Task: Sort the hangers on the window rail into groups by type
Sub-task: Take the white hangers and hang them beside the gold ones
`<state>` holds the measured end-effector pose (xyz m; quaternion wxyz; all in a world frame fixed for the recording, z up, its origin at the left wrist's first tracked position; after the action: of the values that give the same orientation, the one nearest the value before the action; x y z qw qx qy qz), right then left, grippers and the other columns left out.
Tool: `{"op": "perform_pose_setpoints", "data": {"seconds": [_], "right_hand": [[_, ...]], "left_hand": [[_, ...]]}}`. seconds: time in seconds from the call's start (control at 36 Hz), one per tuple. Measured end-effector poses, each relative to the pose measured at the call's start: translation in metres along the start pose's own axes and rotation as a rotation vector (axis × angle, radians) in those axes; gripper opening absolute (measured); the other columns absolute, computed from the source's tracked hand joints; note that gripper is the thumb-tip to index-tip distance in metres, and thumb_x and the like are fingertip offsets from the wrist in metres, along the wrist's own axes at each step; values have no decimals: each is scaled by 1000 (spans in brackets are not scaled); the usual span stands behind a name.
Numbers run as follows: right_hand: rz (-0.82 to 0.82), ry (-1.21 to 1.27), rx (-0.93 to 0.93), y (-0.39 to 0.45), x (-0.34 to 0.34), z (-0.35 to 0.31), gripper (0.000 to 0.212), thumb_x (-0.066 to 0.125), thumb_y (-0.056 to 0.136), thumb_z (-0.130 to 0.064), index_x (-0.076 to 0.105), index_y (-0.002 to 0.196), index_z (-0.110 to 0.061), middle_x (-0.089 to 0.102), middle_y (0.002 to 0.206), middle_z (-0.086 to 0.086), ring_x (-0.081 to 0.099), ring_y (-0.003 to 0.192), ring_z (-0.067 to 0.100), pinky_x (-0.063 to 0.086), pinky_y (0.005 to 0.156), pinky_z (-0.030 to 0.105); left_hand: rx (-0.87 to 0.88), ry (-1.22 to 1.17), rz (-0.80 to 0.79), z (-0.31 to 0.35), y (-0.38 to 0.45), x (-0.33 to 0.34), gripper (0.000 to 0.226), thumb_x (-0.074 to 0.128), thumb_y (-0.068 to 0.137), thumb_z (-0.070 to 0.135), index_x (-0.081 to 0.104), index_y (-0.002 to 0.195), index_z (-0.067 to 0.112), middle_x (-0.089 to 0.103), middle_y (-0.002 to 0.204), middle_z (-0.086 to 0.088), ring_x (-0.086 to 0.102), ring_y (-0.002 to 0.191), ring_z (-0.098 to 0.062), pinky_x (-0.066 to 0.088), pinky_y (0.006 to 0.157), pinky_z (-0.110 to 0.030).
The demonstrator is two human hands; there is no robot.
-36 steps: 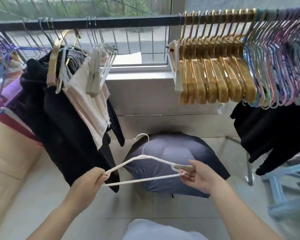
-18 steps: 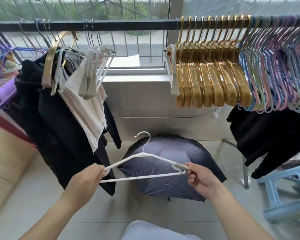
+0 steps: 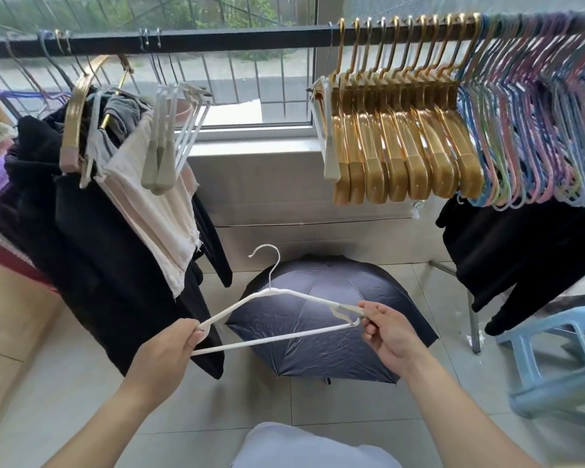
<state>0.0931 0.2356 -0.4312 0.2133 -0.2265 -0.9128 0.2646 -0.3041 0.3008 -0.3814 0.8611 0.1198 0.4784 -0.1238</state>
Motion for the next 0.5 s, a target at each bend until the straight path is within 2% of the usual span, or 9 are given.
{"op": "perform_pose_setpoints", "data": {"seconds": [0.08,0.14,0.19,0.28,0.33,0.39,0.5], "right_hand": [[92,-631,-134,-3,-1,-9,28,52,106,-29,73,103,-11,59,75,-3,47,70,13,38,64,28],[38,-841,-217,-6,9,-17,40,50,104,-40,69,103,-5,58,83,1,48,80,13,36,71,33],[-125,-940,-261,-16,25,-27,42,53,100,-50,66,104,-10,57,88,6,47,80,8,37,73,33],[-341,-1100,-279,-28,48,-36,29,60,97,-48,64,86,-22,55,72,-8,45,66,5,37,66,29],[-401,-1114,-286,-31,55,-38,27,60,99,-41,65,83,-20,63,72,-7,50,63,4,41,67,29],[-445,-1083,-250,-34,58,-40,22,61,100,-34,70,87,-18,74,84,-4,59,70,2,47,75,27],[-511,-1068,-263,-44,67,-51,19,62,102,-27,71,89,-17,77,89,2,61,73,5,47,72,20]], "left_hand": [[68,64,49,-3,2,-3,27,48,105,33,50,79,25,48,69,6,48,62,-18,46,52,-35],[71,74,46,-6,5,-6,28,48,105,35,51,79,25,48,69,6,48,62,-19,46,52,-34],[65,47,29,-6,8,-11,29,45,104,39,53,80,26,51,72,4,51,66,-20,46,54,-30],[78,44,23,-8,14,-24,24,46,104,40,56,83,30,55,77,6,56,70,-17,47,57,-26],[98,74,45,-9,19,-35,22,47,102,40,56,84,34,56,76,8,57,72,-14,45,56,-23],[86,113,57,-10,26,-41,23,44,101,43,54,82,34,55,72,10,57,69,-11,44,56,-22],[37,155,42,-20,31,-42,38,35,107,50,49,78,30,52,64,8,56,70,-12,43,52,-24]]}}
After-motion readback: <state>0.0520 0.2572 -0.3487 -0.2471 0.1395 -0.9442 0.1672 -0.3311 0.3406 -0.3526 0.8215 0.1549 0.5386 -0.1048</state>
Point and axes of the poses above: each hand's wrist, its own y-axis towards the middle knuckle, its own x-axis out of the palm, z = x × y, the point moved 4 cm from there along y, towards the middle knuckle
